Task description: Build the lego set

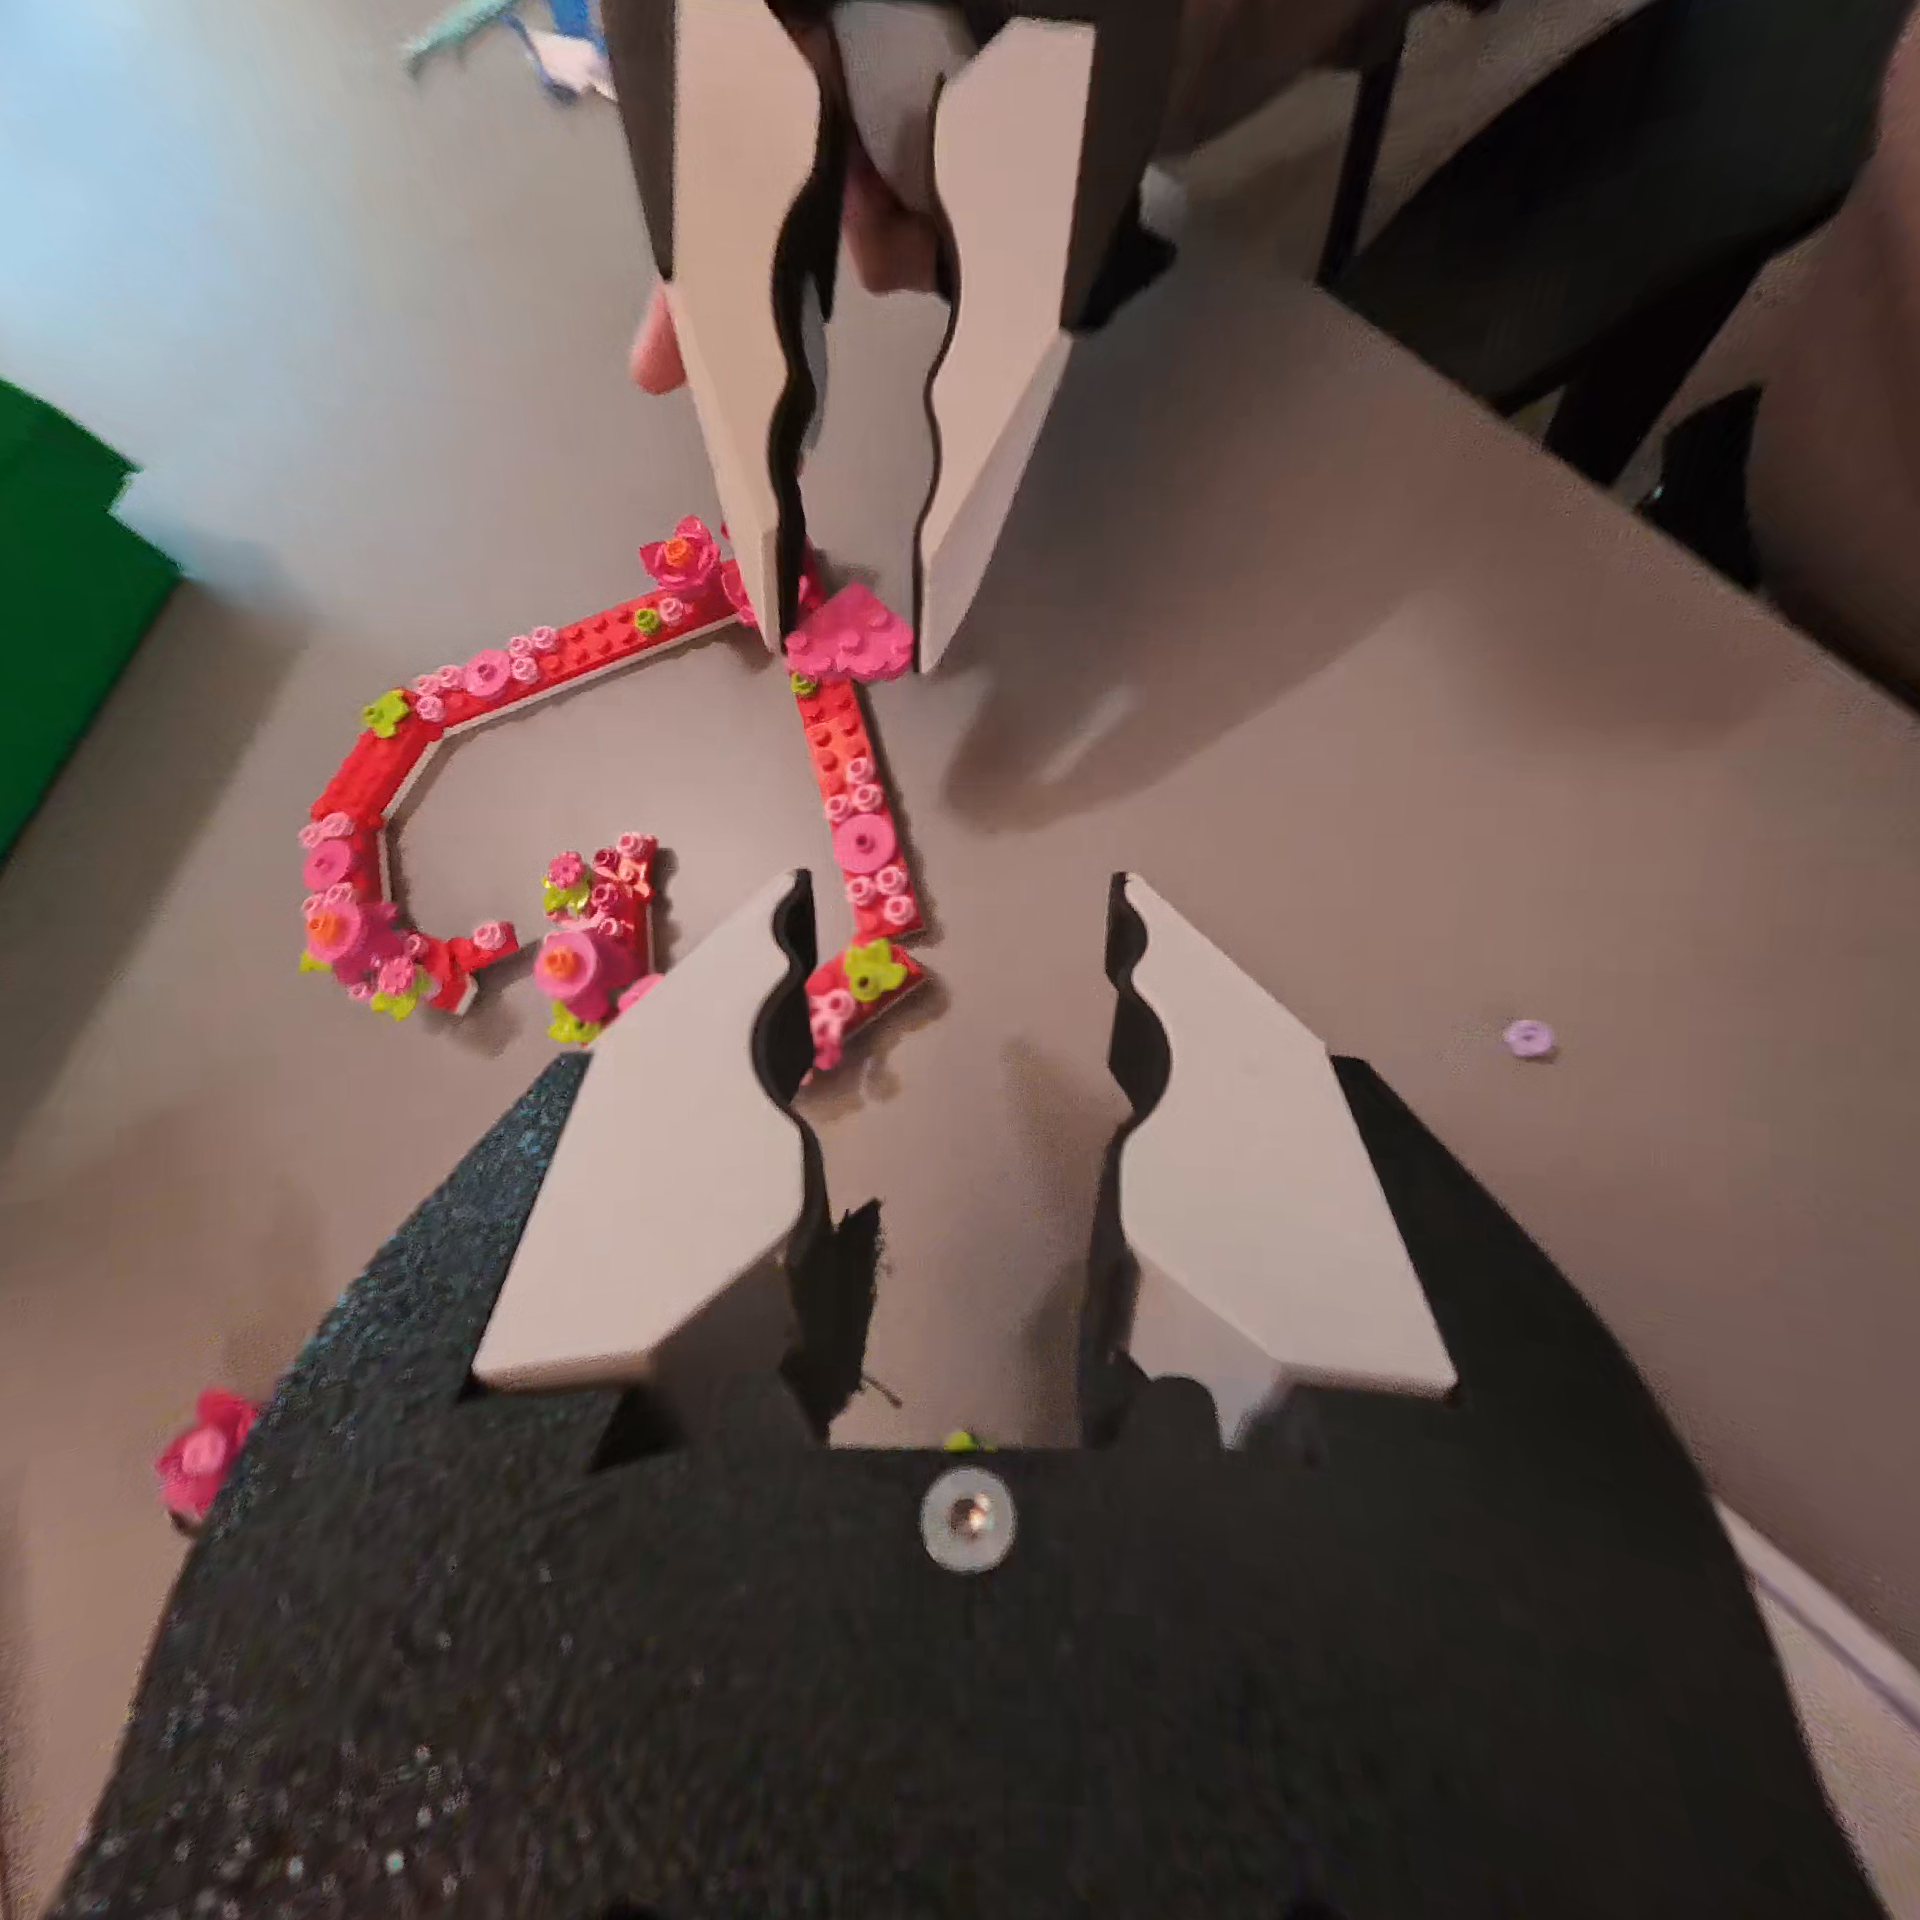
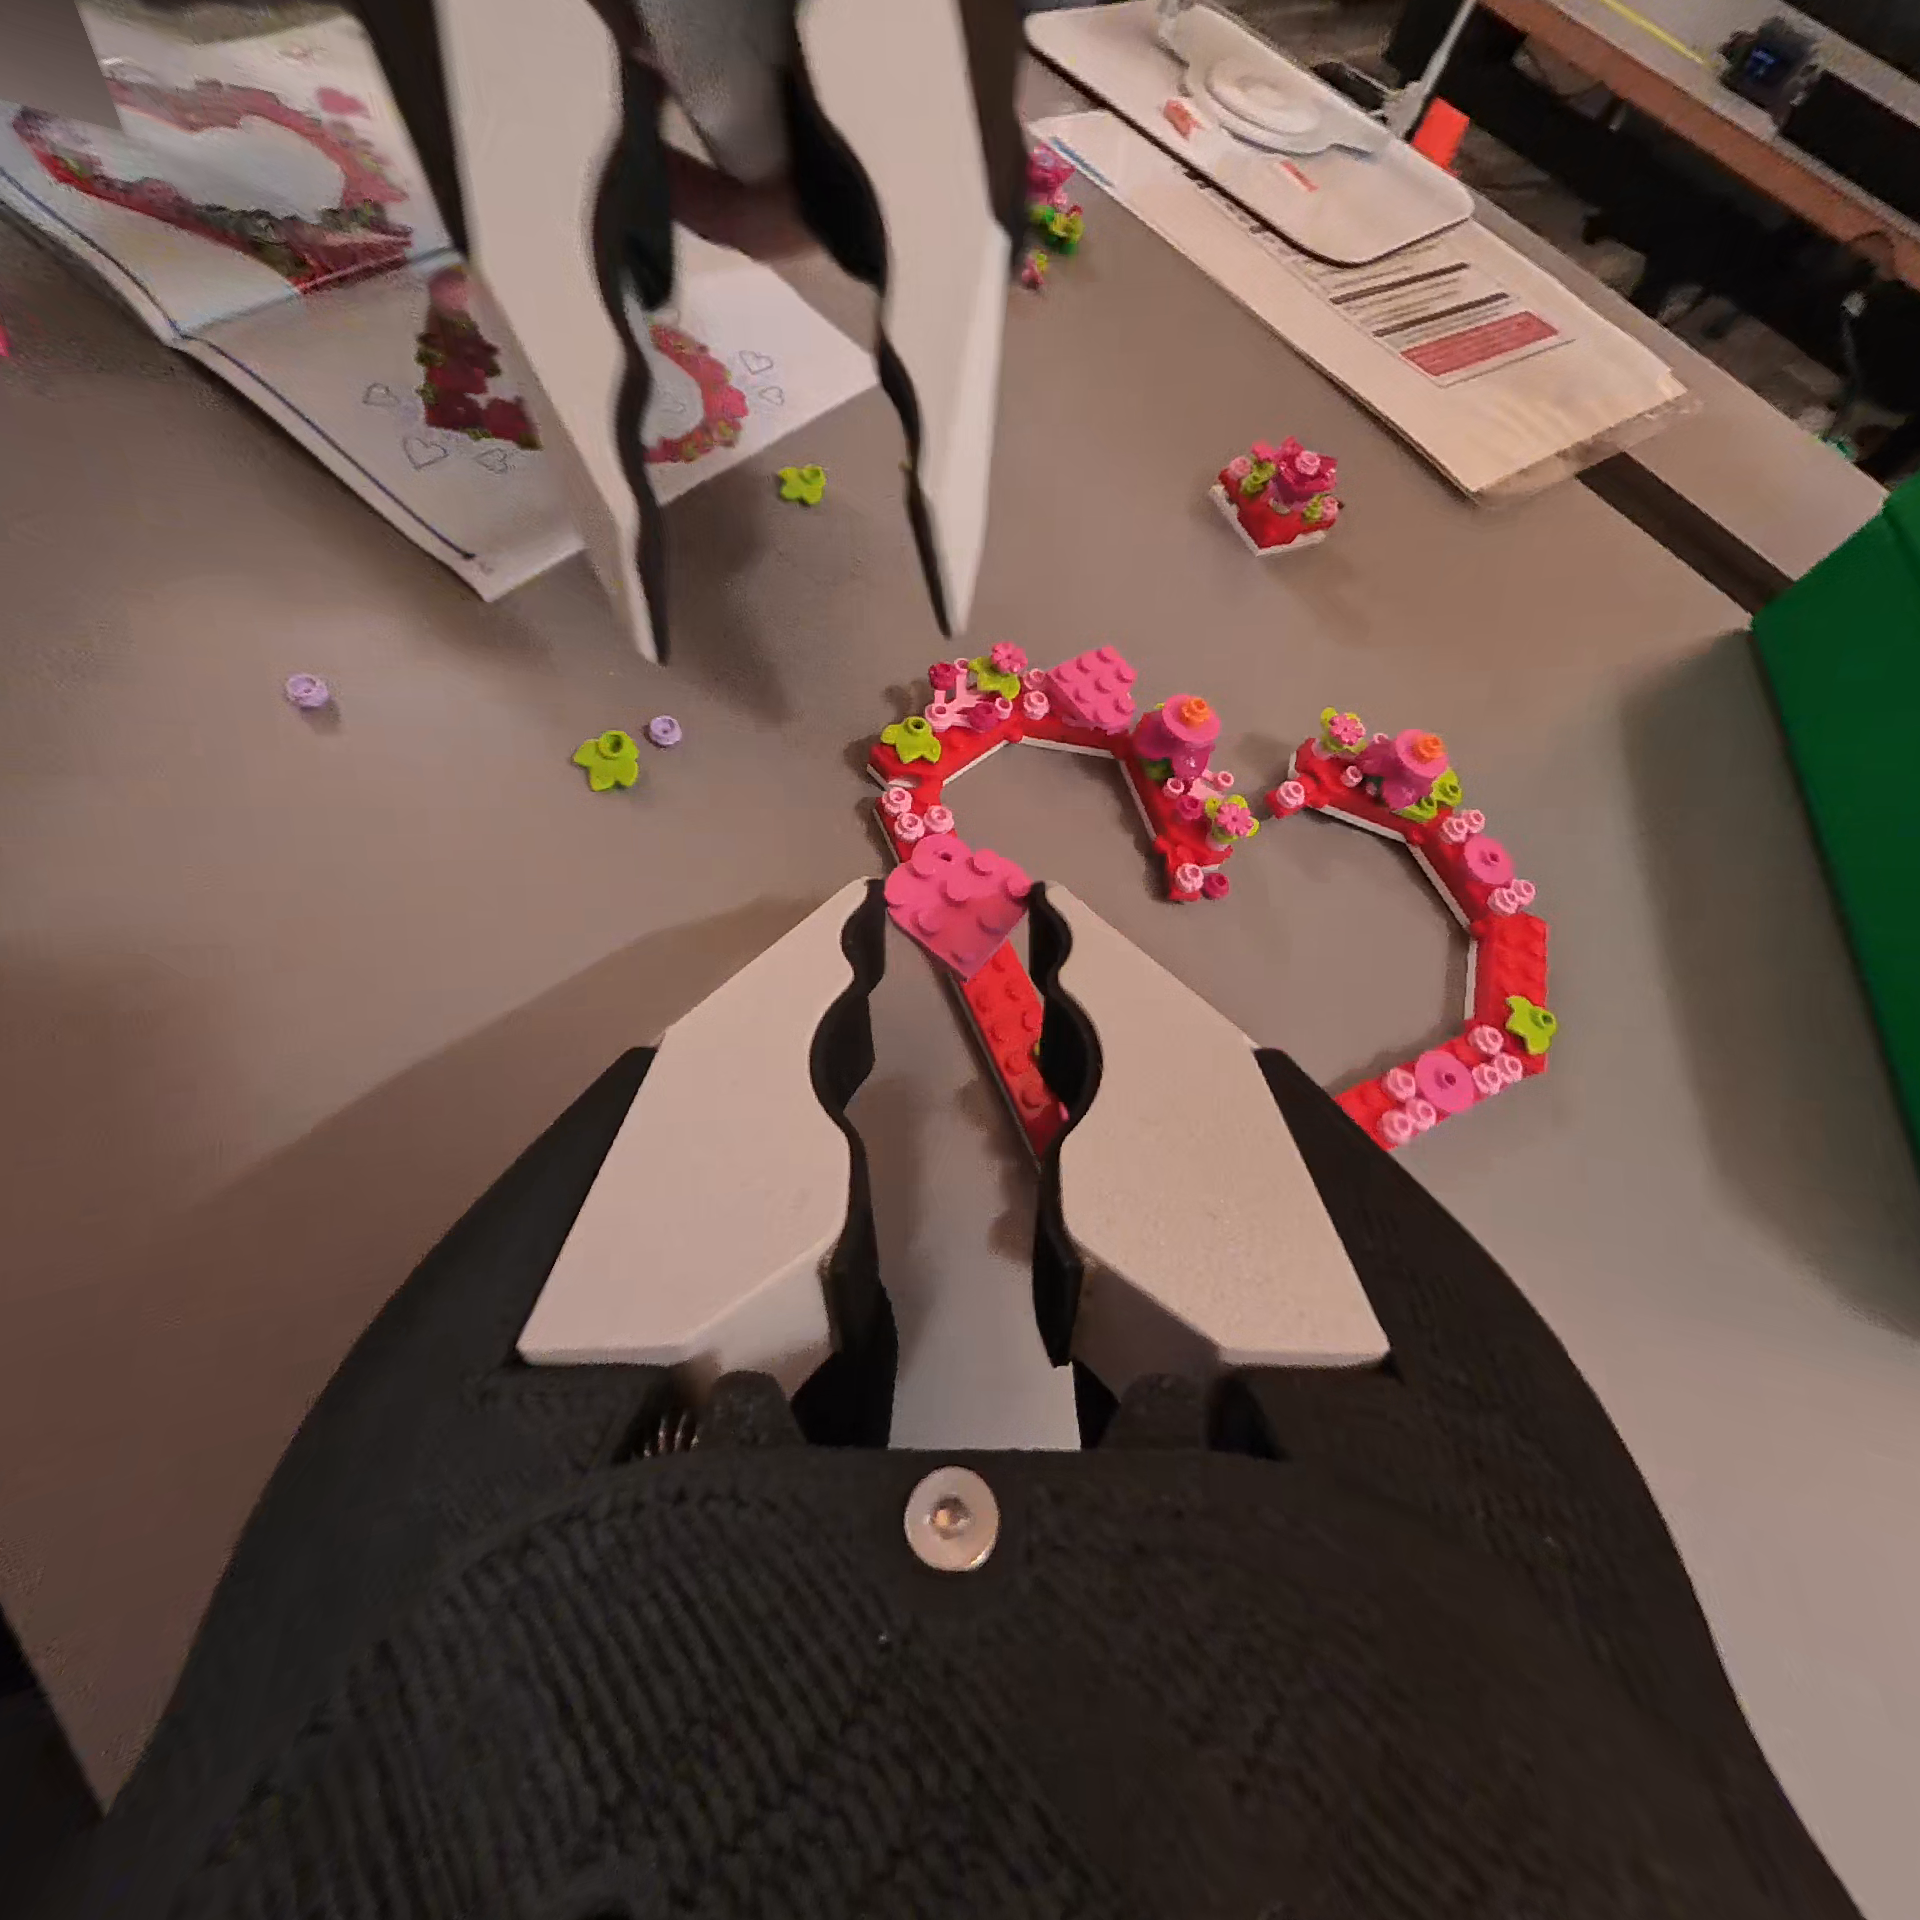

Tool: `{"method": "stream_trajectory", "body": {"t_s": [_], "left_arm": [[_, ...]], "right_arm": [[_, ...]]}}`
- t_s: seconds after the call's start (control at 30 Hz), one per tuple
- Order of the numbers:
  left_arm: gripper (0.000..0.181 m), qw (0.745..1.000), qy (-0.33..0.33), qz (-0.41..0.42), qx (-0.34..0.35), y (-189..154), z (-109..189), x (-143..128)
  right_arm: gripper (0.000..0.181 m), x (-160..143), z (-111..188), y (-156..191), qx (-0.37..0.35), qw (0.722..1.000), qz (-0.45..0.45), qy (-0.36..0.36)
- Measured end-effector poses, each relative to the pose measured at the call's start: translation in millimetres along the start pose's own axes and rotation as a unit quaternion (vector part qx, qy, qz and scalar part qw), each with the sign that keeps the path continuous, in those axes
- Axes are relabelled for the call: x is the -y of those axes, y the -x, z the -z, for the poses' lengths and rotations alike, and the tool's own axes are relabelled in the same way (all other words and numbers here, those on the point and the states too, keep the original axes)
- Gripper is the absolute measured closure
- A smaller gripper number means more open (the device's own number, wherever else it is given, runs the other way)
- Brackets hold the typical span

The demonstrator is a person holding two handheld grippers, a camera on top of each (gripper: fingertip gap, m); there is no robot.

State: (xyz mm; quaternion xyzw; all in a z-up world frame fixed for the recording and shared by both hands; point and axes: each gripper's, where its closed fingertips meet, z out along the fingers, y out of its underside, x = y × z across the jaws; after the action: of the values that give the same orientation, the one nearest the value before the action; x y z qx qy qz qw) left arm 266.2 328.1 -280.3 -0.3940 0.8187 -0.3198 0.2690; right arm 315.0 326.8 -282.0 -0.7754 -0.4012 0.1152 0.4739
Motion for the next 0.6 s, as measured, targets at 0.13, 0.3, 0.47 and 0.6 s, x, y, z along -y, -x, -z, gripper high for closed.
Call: {"method": "stream_trajectory", "body": {"t_s": [0.13, 0.3, 0.47, 0.6], "left_arm": [[0.122, 1.0, 0.006, -0.015, -0.027, 17.8, -19.9, 0.6], [0.122, 0.995, 0.065, 0.017, -0.08, 20.2, -35.8, -9.7], [0.128, 0.991, 0.112, -0.017, -0.072, 22.4, -45.4, -26.9], [0.139, 0.992, 0.094, -0.018, -0.078, 21.1, -42.5, -22.7]], "right_arm": [[0.155, 3.0, -4.9, 4.2, 0.057, 0.998, 0.022, -0.003], [0.155, -0.2, -15.4, 0.1, 0.096, 0.995, 0.018, 0.023], [0.155, -5.5, -27.3, 1.5, 0.116, 0.99, 0.037, 0.065], [0.155, -6.6, -34.8, 4.1, 0.125, 0.988, 0.037, 0.08]]}}
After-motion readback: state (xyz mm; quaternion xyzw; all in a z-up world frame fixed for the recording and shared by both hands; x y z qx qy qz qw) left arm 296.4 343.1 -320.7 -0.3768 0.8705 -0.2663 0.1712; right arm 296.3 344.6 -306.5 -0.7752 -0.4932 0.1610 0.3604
